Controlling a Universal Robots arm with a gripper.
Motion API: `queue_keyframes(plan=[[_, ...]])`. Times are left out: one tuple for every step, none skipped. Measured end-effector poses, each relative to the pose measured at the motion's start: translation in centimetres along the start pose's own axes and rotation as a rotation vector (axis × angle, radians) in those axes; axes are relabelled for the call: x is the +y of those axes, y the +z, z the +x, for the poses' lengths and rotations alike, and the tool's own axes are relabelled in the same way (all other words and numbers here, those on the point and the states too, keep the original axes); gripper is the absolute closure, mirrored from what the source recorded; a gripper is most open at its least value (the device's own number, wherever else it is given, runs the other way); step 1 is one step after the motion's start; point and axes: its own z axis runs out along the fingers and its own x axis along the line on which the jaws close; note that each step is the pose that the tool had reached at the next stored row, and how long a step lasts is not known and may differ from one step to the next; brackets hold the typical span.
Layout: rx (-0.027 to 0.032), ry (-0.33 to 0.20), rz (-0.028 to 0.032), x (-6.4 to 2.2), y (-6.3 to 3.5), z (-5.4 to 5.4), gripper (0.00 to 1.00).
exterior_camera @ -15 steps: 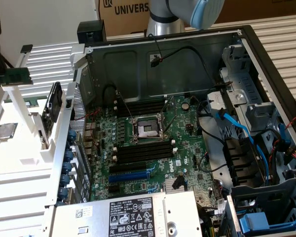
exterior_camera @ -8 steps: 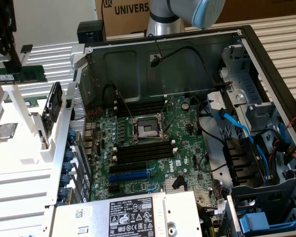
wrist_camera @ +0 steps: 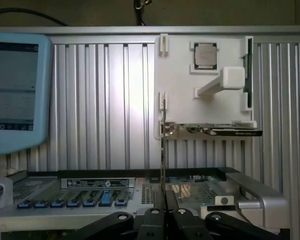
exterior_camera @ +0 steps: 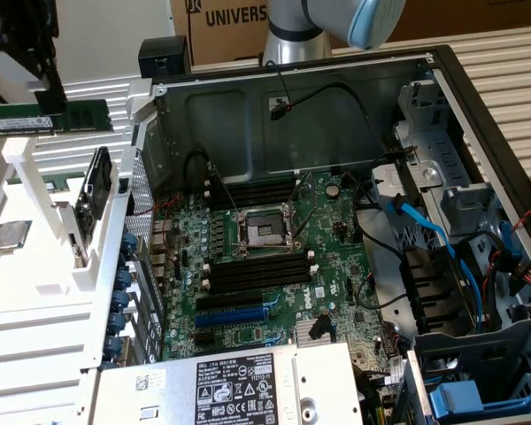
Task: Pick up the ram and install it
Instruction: 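Pick up the ram and move it above insertion slot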
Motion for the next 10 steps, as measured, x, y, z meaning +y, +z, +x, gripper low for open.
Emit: queue_keyframes(plan=[[0.0000, 0.000, -0.0007, -0.43, -0.17, 0.0, 0.88], [-0.0001, 0.000, -0.0014, -0.87, -0.34, 0.0, 0.88], [0.0000, 0.000, -0.0021, -1.30, -0.49, 0.0, 0.88], [-0.0001, 0.000, -0.0029, -1.72, -0.62, 0.0, 0.88], [-0.0001, 0.000, -0.0036, -2.12, -0.72, 0.0, 0.88], [-0.0001, 0.000, -0.0044, -2.57, -0.79, 0.0, 0.88], [-0.0001, 0.000, -0.0053, -2.96, -0.82, 0.1, 0.88], [0.0000, 0.000, -0.0062, -3.36, -0.84, 0.1, 0.88], [0.0000, 0.000, -0.0074, -3.79, -0.86, 0.1, 0.88], [0.0000, 0.000, -0.0086, -4.16, -0.86, 0.1, 0.88]])
